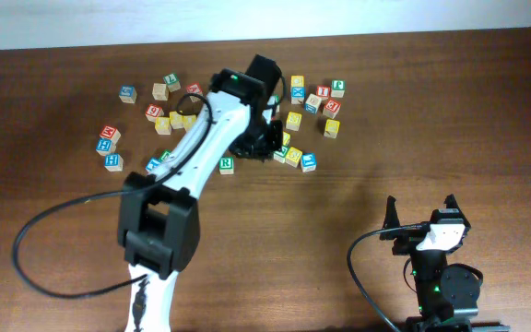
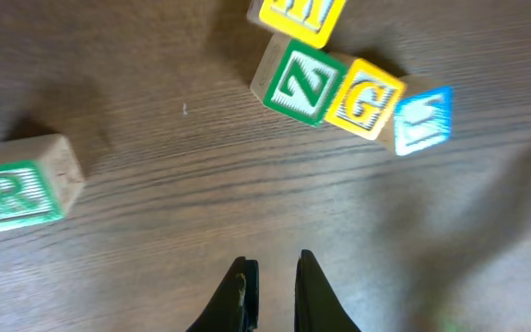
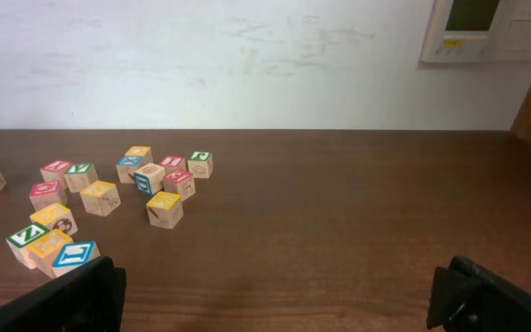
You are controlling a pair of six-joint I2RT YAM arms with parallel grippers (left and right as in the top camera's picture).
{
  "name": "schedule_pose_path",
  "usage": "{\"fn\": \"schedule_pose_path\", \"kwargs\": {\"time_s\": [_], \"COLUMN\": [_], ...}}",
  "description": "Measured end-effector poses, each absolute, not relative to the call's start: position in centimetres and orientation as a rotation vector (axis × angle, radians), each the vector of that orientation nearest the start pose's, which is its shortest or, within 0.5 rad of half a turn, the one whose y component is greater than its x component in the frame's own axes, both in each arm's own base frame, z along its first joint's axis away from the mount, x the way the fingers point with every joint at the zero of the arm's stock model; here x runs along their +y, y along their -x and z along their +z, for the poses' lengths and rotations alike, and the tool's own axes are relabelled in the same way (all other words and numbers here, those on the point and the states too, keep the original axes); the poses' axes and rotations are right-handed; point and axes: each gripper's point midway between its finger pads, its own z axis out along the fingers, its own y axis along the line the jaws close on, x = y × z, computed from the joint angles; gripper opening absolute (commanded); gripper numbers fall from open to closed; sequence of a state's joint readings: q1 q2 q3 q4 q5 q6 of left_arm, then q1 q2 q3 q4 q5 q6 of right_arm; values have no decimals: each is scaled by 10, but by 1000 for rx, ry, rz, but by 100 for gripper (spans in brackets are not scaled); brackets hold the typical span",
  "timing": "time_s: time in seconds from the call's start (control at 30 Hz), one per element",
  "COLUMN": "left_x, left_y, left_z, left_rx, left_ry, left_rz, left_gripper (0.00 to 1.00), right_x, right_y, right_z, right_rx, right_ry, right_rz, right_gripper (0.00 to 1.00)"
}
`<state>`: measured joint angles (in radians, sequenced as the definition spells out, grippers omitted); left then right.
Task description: Spell out RSS
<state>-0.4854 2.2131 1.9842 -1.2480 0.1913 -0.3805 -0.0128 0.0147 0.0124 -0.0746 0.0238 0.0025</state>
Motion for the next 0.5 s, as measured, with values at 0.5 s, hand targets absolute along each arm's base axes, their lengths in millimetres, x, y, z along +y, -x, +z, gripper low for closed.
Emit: {"fn": "schedule_pose_path", "kwargs": {"time_s": [0.5], "left_x": [-248], "left_y": [-399], "left_z": [32], "left_rx": [3150], "left_ry": [-99], "left_rz": [-292], "left_gripper": [9], "right_x": [-7], "right_y": [-246], "right_z": [158], "right_rx": [1647], "right_ry": [-32], "right_rz": [-27], "right_gripper": [98]}}
